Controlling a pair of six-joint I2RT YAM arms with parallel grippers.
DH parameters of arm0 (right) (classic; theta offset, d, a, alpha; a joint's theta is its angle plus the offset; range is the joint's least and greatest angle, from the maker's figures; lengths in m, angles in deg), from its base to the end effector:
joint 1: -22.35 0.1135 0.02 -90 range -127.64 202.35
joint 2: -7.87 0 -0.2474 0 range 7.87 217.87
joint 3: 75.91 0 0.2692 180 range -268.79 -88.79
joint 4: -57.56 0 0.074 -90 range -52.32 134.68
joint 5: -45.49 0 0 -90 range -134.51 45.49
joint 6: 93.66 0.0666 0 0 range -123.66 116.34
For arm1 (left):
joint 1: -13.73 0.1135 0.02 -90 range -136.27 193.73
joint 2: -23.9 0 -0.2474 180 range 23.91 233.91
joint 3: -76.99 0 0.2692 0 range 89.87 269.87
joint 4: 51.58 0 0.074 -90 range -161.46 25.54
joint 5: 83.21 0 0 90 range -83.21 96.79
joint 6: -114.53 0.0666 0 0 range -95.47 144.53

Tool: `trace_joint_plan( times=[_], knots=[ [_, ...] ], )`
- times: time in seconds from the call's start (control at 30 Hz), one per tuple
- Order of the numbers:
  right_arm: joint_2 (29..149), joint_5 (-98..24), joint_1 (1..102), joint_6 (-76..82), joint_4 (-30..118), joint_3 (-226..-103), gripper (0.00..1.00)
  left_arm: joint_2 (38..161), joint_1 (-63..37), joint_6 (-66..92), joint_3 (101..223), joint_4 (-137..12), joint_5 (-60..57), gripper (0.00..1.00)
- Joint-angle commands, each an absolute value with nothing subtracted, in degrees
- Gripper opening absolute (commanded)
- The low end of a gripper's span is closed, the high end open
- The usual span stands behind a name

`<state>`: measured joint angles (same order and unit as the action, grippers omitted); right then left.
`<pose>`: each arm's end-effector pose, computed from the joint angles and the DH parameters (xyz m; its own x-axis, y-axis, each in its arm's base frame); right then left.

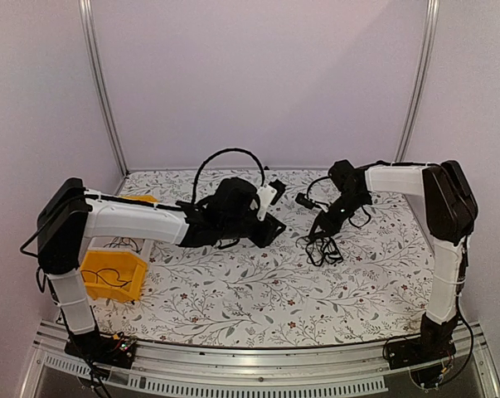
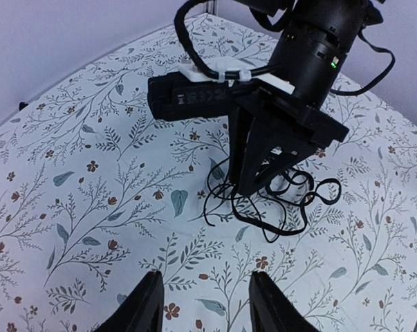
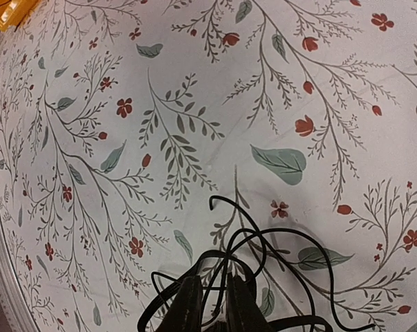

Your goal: Untangle the cables

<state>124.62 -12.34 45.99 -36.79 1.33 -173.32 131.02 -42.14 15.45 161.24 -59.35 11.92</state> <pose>0.3686 0.2000 0.1190 -0.4910 -0.7199 -0.4905 -0.8709 0.3926 0.2956 0.2639 -0.3788 0.1738 -0.4057 0.3183 -0.8568 0.7264 0.6813 -0.0908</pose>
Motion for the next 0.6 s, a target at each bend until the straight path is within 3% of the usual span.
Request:
trace_joint_plan(
  times=[0.0, 0.1, 0.23, 0.43, 0.57],
  knots=[
    [126.18, -12.57, 46.16, -36.26, 0.02, -174.88, 0.10, 128.34, -43.17, 15.42, 158.95, -52.02, 11.39, 0.41],
    [125.21, -11.99, 46.22, -36.65, -1.08, -175.15, 0.00, 128.10, -43.17, 15.74, 157.11, -48.07, 10.95, 0.41],
    [121.99, -10.86, 46.20, -36.76, -2.91, -175.71, 0.00, 128.67, -43.19, 15.97, 155.56, -42.40, 10.40, 0.42],
    [113.19, -1.76, 46.23, -36.83, -8.44, -179.15, 0.00, 133.15, -43.65, 16.86, 154.97, -27.59, 9.59, 0.57],
    [107.63, 5.07, 46.18, -37.37, -11.45, -180.81, 0.00, 136.75, -45.35, 21.37, 158.99, -23.48, 10.79, 0.60]
  ],
)
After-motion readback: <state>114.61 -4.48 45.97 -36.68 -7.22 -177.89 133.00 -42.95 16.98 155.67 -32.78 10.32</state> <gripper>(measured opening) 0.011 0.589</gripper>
